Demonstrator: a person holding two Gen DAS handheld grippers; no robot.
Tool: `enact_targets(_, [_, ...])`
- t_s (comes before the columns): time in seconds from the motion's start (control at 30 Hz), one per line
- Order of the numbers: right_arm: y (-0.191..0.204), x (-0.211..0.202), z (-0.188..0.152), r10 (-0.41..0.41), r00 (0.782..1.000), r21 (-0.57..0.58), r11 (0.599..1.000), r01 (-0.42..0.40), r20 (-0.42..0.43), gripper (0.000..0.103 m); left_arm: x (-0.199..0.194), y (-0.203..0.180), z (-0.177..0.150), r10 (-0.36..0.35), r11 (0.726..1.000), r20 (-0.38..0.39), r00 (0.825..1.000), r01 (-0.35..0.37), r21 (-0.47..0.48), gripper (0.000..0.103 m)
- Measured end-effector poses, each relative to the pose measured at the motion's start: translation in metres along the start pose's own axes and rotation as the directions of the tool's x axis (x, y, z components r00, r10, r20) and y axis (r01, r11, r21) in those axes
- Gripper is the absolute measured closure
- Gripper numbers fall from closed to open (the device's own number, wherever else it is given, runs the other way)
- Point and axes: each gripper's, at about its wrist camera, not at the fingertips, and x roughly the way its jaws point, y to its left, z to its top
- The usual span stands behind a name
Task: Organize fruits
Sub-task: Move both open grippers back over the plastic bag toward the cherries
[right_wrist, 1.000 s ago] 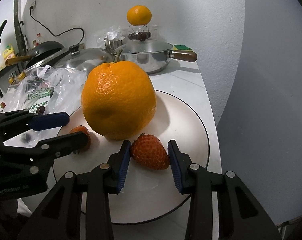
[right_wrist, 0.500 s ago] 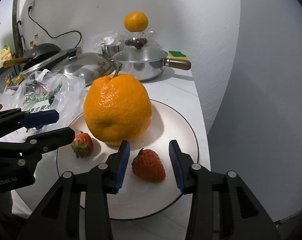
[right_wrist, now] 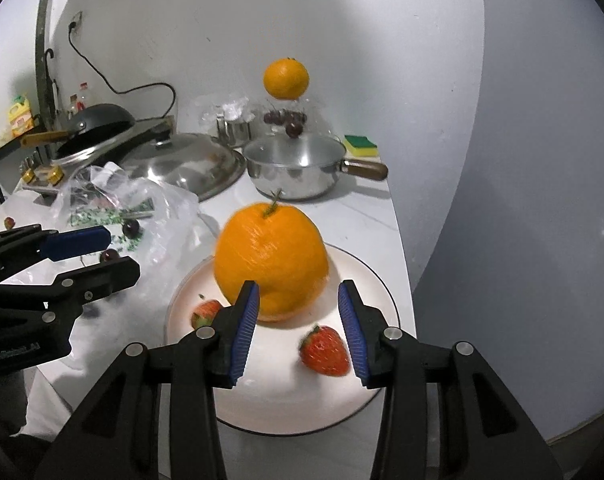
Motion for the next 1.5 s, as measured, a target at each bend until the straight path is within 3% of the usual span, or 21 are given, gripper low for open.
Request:
enact_targets(0.07, [0.007,-0.003,0.005,0.006,1.0,-0.005,1.0,-0.006,0.008,0.06,-0.006,0.007,0.0,0.005,1.0,0.01,1.0,-0.005,-0.009,0.035])
enact_targets(0.83, [0.103,0.003,0.043,0.052,0.998,-0.087,0.995,-0.049,0.036,0.06,-0.055,0.106,-0.014,0.084,0.994,0.07,0.994,-0.078,-0.079,0.035])
enact_targets(1.5, [0.185,0.044,0.066,0.113,0.994,-0.178,0.978,-0.113,-0.011,0.06,-0.058,0.192,-0.032,0.151,0.974,0.057,0.987,-0.139,-0.177,0.035])
